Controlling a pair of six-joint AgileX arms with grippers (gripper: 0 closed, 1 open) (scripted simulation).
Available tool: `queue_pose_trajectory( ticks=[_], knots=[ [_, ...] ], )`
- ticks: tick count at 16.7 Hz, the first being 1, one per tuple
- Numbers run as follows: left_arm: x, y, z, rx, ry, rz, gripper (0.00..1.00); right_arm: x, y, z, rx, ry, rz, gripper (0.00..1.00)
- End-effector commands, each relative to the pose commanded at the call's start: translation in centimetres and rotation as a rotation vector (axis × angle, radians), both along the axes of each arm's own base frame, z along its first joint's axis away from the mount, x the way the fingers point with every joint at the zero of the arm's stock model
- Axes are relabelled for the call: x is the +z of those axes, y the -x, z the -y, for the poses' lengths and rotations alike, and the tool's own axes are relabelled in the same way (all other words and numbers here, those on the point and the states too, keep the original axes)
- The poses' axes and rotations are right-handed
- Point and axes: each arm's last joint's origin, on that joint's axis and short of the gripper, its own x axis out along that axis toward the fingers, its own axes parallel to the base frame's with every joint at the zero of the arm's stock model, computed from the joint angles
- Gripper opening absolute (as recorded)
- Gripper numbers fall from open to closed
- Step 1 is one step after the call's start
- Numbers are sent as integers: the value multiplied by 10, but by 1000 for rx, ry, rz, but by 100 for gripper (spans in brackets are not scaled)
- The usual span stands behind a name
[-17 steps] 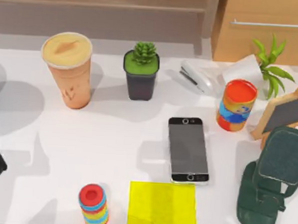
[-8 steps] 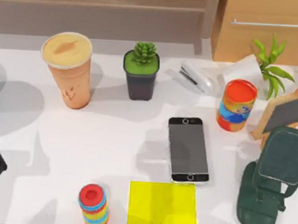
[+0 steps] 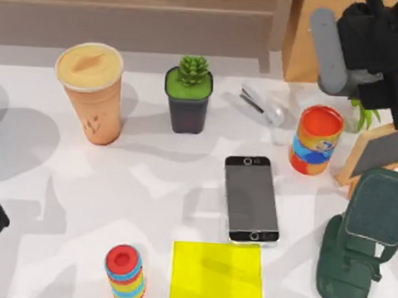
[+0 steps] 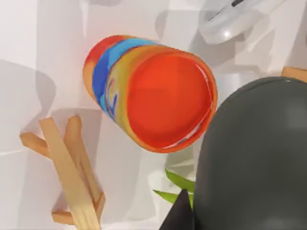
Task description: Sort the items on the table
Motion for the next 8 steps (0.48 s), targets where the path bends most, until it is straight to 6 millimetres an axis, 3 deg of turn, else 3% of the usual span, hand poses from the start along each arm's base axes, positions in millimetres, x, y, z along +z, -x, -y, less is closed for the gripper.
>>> queue_pose_trajectory(
  ticks=[4, 6, 8],
  knots=[
    [0, 0, 0, 0, 0, 0, 100, -42, 33, -98, 607, 154, -14, 0],
    [0, 0, 0, 0, 0, 0, 100, -75, 62, -133, 876, 235, -70, 0],
    [0, 0, 0, 0, 0, 0, 100, -109, 93, -155, 1097, 305, -140, 0]
  ],
)
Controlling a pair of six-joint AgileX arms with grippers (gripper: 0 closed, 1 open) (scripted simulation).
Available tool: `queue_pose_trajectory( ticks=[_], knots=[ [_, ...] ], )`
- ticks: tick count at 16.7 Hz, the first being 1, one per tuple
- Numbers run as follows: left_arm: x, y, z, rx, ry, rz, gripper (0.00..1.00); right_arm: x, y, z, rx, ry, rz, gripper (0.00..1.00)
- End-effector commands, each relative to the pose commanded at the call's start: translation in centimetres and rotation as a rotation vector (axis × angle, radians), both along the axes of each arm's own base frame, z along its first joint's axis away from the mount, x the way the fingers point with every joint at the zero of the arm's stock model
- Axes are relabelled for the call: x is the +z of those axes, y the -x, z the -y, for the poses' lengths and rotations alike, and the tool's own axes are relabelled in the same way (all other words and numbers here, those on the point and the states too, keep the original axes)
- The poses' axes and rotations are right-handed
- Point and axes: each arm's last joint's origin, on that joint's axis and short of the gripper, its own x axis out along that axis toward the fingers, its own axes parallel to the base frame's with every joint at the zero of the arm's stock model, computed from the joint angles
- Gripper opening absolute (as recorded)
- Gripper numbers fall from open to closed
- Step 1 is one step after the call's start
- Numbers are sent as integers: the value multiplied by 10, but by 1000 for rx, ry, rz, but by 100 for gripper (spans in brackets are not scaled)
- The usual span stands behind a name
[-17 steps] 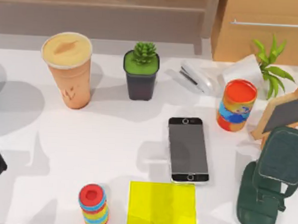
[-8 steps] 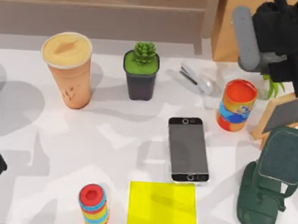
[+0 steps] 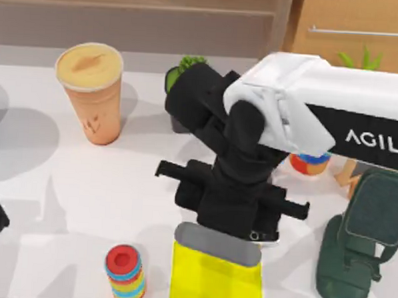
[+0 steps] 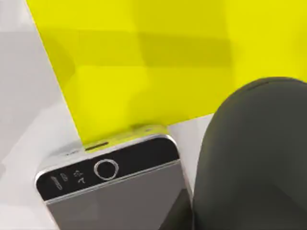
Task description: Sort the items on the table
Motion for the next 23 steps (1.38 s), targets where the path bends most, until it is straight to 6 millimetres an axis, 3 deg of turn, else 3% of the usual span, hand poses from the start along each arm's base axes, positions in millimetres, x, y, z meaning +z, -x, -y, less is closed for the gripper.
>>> queue_pose_trajectory(
  ticks=[2, 4, 21, 23],
  knots=[
    [0, 0, 0, 0, 0, 0, 100, -26, 26, -11, 150, 69, -50, 0],
    [0, 0, 0, 0, 0, 0, 100, -39, 39, -15, 225, 102, -75, 0],
    [0, 0, 0, 0, 0, 0, 100, -50, 41, -15, 232, 105, -77, 0],
    [0, 0, 0, 0, 0, 0, 100, -50, 41, -15, 232, 105, -77, 15]
  ],
)
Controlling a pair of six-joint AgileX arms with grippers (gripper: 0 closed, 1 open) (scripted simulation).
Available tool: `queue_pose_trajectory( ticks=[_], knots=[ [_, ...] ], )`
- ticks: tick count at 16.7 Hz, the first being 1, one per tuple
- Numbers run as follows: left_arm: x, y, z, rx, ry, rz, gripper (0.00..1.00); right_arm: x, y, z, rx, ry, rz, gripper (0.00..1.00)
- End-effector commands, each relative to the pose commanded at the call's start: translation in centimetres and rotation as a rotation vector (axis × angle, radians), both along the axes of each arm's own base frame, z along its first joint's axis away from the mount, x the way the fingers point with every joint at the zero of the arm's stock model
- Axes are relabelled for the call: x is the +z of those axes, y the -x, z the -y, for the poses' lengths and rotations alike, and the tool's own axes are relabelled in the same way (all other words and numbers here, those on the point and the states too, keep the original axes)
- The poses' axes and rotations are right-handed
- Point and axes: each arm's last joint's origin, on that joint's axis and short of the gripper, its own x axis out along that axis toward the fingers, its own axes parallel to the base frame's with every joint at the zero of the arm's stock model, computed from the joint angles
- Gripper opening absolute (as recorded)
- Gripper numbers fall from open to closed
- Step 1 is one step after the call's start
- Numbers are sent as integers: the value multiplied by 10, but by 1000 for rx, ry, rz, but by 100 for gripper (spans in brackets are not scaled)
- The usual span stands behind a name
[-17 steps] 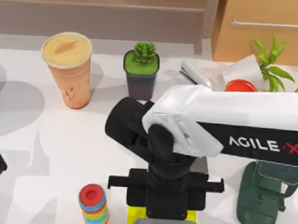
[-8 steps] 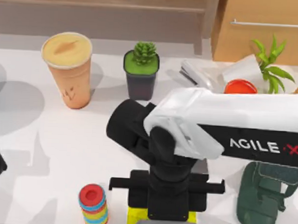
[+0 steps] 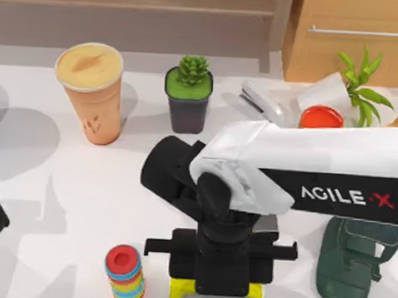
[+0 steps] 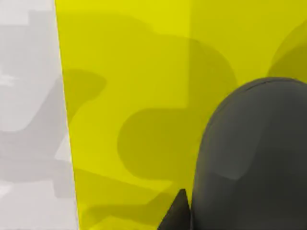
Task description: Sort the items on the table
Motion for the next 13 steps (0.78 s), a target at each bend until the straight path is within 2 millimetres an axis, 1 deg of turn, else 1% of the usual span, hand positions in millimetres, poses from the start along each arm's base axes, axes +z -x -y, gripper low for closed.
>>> queue_pose_trajectory(
  ticks=[11, 12, 13],
  knots=[
    [0, 0, 0, 0, 0, 0, 100, 0, 0, 0, 0, 0, 0, 98],
    [0, 0, 0, 0, 0, 0, 100, 0, 0, 0, 0, 0, 0, 100],
    [0, 0, 0, 0, 0, 0, 100, 0, 0, 0, 0, 0, 0, 100]
  ],
)
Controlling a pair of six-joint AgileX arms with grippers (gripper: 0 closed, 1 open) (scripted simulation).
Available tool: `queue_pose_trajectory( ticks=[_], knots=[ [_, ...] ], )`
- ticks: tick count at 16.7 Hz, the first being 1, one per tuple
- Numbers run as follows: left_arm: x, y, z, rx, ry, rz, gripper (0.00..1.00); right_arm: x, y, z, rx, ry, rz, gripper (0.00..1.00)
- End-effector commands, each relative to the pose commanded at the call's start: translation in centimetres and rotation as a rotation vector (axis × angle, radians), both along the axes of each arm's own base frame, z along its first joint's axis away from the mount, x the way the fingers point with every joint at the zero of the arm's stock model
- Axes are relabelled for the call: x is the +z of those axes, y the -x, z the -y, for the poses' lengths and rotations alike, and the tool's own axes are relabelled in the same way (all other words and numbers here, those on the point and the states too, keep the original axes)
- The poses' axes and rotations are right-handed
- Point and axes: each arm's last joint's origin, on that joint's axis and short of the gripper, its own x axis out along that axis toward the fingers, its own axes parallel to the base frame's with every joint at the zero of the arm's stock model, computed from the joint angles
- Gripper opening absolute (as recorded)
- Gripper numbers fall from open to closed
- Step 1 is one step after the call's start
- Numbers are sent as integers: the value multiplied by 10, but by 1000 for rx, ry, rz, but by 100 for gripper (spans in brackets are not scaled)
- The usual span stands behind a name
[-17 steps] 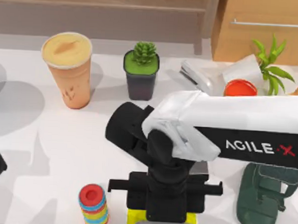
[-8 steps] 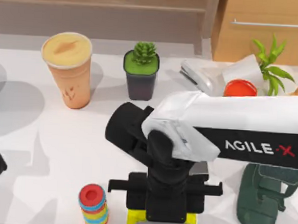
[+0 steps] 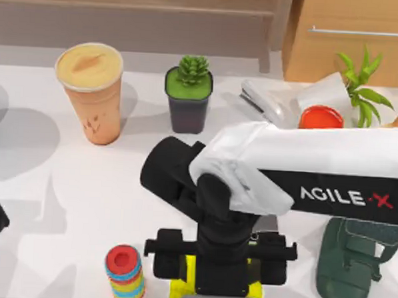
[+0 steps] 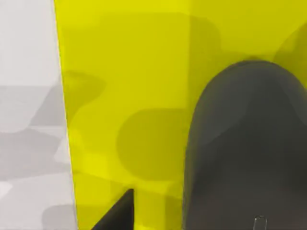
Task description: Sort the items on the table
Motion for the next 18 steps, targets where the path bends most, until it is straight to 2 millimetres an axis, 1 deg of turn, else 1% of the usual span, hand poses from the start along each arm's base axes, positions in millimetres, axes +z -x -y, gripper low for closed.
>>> queue_pose_trajectory(
  ticks=[8, 10, 12, 14, 16, 18],
  knots=[
    [0, 0, 0, 0, 0, 0, 100, 0, 0, 0, -1, 0, 0, 100],
    [0, 0, 0, 0, 0, 0, 100, 5, -4, 2, -39, -7, 7, 100],
    [0, 0, 0, 0, 0, 0, 100, 10, -9, 4, -123, -8, 10, 100],
    [0, 0, 0, 0, 0, 0, 100, 12, -15, 5, -249, -3, 9, 100],
    [0, 0, 0, 0, 0, 0, 100, 14, -23, 6, -417, 3, 7, 100],
    [0, 0, 0, 0, 0, 0, 100, 16, -31, 6, -620, 8, 5, 100]
  ],
)
